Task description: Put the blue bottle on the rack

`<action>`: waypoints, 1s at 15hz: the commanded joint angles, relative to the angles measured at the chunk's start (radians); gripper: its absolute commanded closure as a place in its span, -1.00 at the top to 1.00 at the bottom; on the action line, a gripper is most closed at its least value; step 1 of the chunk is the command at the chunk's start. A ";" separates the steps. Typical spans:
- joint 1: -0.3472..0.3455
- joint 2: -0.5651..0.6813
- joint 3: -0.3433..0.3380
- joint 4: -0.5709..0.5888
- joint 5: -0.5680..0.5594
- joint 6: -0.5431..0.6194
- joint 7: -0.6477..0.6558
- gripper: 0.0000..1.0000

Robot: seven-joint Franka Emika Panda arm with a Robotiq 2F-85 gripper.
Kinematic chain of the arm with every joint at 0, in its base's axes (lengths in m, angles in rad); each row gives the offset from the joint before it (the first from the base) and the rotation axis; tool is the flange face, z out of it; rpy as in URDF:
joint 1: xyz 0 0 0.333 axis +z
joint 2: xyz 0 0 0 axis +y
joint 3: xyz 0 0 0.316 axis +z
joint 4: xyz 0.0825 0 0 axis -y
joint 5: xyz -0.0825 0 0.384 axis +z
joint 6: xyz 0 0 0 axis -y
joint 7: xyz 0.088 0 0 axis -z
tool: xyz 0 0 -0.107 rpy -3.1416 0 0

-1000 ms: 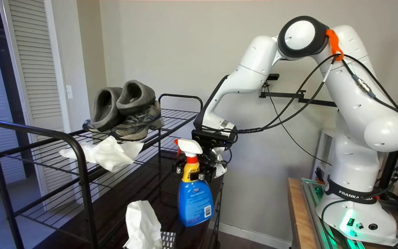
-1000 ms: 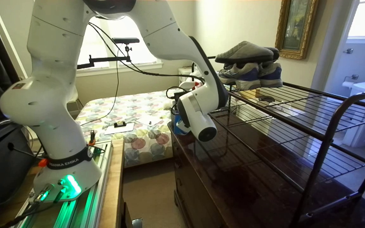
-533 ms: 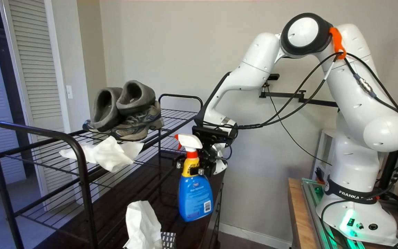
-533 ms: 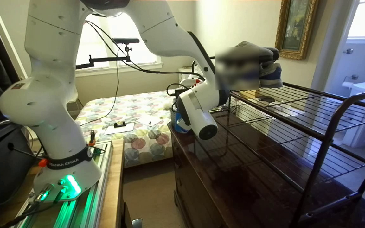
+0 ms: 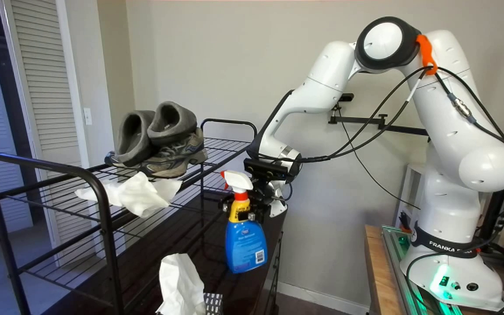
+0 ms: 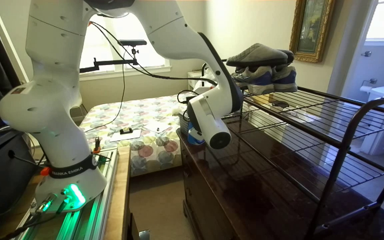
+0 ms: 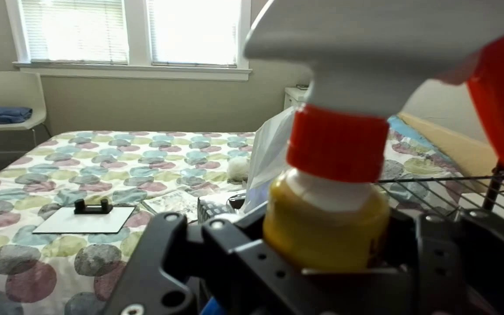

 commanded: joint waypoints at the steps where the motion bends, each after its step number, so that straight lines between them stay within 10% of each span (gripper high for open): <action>1: -0.023 -0.133 0.004 -0.041 0.037 -0.028 0.010 -0.82; 11: -0.043 -0.328 0.007 -0.082 0.090 -0.026 0.135 -0.82; 12: -0.045 -0.231 0.000 -0.031 0.054 -0.008 0.097 -0.32; 15: -0.043 -0.270 0.005 -0.054 0.057 -0.007 0.102 -0.32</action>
